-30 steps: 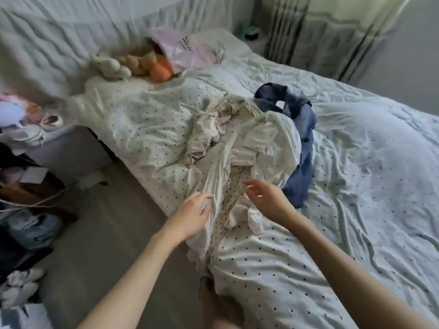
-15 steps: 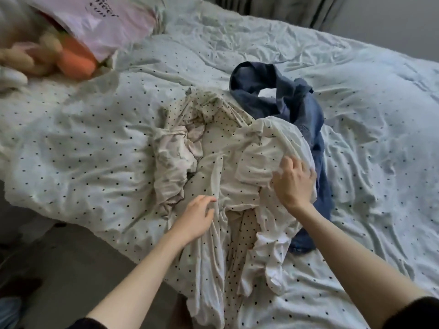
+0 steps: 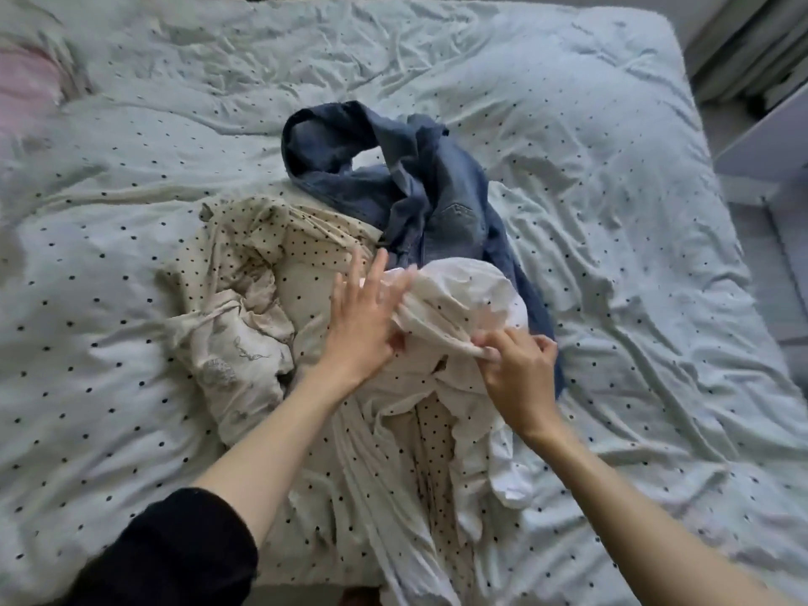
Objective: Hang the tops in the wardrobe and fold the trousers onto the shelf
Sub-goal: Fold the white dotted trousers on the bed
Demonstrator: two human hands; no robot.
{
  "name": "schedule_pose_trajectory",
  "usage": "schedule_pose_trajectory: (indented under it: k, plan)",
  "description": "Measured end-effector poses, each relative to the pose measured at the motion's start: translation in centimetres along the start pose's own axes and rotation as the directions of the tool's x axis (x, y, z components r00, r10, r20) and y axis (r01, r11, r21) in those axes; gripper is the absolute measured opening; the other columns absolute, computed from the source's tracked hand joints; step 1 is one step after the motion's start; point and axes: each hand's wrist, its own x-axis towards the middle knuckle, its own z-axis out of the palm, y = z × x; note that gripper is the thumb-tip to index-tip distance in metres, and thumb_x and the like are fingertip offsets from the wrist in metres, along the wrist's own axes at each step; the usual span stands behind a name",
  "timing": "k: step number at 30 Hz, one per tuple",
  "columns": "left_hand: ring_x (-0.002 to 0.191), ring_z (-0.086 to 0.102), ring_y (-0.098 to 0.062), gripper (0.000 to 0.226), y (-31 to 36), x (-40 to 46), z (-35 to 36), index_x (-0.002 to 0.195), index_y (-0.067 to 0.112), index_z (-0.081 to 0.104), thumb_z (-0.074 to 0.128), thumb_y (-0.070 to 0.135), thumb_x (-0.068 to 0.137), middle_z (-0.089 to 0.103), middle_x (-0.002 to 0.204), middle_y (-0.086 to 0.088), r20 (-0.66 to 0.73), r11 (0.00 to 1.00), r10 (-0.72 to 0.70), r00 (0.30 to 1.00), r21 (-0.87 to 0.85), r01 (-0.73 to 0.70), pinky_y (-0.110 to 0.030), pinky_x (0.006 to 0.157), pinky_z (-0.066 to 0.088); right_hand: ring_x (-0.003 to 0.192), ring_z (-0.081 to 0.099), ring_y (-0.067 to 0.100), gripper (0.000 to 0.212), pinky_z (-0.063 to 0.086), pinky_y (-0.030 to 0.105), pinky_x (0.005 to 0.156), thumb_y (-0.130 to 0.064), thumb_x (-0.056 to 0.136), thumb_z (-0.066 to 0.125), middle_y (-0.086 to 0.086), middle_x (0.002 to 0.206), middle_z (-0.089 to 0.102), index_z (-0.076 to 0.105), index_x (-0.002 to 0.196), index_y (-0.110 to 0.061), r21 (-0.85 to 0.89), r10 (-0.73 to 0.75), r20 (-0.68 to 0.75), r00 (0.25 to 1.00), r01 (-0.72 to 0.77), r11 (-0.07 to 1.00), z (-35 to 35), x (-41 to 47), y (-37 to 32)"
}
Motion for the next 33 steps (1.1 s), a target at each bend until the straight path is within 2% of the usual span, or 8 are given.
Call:
schedule_pose_trajectory:
  k: [4, 9, 12, 17, 21, 25, 28, 33]
  plan:
    - [0.139, 0.030, -0.027, 0.050, 2.5, -3.6, 2.5, 0.117, 0.015, 0.059, 0.059, -0.006, 0.071, 0.056, 0.126, -0.007, 0.053, 0.979, 0.199, 0.979, 0.035, -0.201, -0.052, 0.114, -0.005, 0.069, 0.065, 0.021, 0.024, 0.028, 0.035, 0.074, -0.001, 0.063, 0.079, -0.003, 0.075, 0.068, 0.071, 0.077, -0.019, -0.132, 0.014, 0.192, 0.981, 0.012, 0.991, -1.5, -4.5, 2.4]
    - [0.141, 0.018, -0.026, 0.052, 4.3, -7.0, 4.8, 0.136, 0.017, 0.040, 0.055, 0.026, 0.087, 0.041, 0.137, -0.006, 0.513, 0.939, 0.289, 0.808, 0.012, -0.344, -0.042, 0.117, 0.010, 0.100, 0.060, 0.022, 0.035, 0.024, 0.033, 0.088, -0.020, 0.082, 0.049, 0.002, 0.111, 0.066, 0.062, 0.113, -0.015, 0.054, 0.389, 0.224, 0.894, -0.410, 0.911, -3.7, -7.3, 4.1]
    - [0.134, 0.034, -0.021, 0.048, 4.9, -6.8, 3.8, 0.135, 0.020, 0.046, 0.052, 0.040, 0.091, 0.047, 0.137, -0.002, 0.627, 0.959, 0.259, 0.734, -0.075, -0.274, -0.038, 0.110, 0.029, 0.119, 0.051, 0.020, 0.052, 0.025, 0.040, 0.099, -0.042, 0.087, 0.039, 0.003, 0.131, 0.054, 0.052, 0.129, -0.015, 0.115, 0.288, 0.120, 0.950, -0.301, 0.947, -4.2, -4.0, 3.1]
    - [0.119, 0.050, -0.011, 0.033, 4.6, -5.7, 1.5, 0.127, 0.021, 0.055, 0.046, 0.028, 0.097, 0.055, 0.131, 0.005, 0.402, 0.968, 0.133, 0.906, -0.250, -0.031, -0.033, 0.098, 0.043, 0.137, 0.031, 0.026, 0.087, 0.024, 0.054, 0.105, -0.045, 0.087, 0.058, 0.004, 0.157, 0.017, 0.006, 0.151, -0.018, -0.108, 0.465, 0.420, 0.779, -0.466, 0.878, -0.6, 0.8, 2.6]
    - [0.136, 0.033, -0.018, 0.048, 4.5, -2.7, 0.7, 0.144, 0.015, 0.033, 0.046, 0.021, 0.097, 0.037, 0.147, -0.003, 0.110, 0.957, 0.068, 0.992, -0.289, -0.034, -0.033, 0.113, 0.027, 0.125, 0.043, 0.028, 0.072, 0.031, 0.048, 0.097, -0.032, 0.084, 0.059, 0.007, 0.141, 0.038, 0.025, 0.145, -0.016, -0.073, 0.463, 0.392, 0.795, -0.475, 0.877, -0.1, -1.9, 2.3]
    - [0.145, 0.008, -0.020, 0.070, 7.1, -1.8, 2.7, 0.151, 0.027, 0.007, 0.049, 0.036, 0.095, 0.010, 0.158, 0.000, 0.376, 0.985, 0.138, 0.916, -0.153, -0.086, -0.043, 0.118, 0.014, 0.128, 0.042, 0.017, 0.055, 0.030, 0.037, 0.093, -0.029, 0.089, 0.055, -0.004, 0.150, 0.032, 0.040, 0.141, -0.023, 0.008, 0.275, 0.457, 0.846, -0.313, 0.950, -1.8, -8.6, 3.3]
    - [0.126, 0.043, -0.026, 0.060, 8.4, -4.6, 5.3, 0.146, 0.031, 0.026, 0.052, 0.026, 0.092, 0.042, 0.141, -0.006, 0.481, 0.981, 0.188, 0.856, -0.051, -0.187, -0.043, 0.102, 0.038, 0.102, 0.061, 0.019, 0.021, 0.034, 0.036, 0.089, -0.023, 0.092, 0.054, -0.004, 0.122, 0.062, 0.067, 0.109, -0.020, 0.099, 0.392, 0.351, 0.850, -0.450, 0.888, -3.2, -10.9, 5.2]
    - [0.096, 0.056, -0.027, 0.033, 7.8, -9.5, 7.2, 0.123, 0.023, 0.053, 0.047, 0.013, 0.091, 0.055, 0.110, -0.001, 0.440, 0.982, 0.182, 0.879, -0.037, -0.185, -0.033, 0.072, 0.042, 0.106, 0.057, 0.022, 0.040, 0.040, 0.042, 0.099, -0.025, 0.094, 0.047, 0.004, 0.127, 0.057, 0.047, 0.134, -0.017, 0.227, 0.621, 0.479, 0.620, -0.771, 0.595, -3.1, -9.3, 7.1]
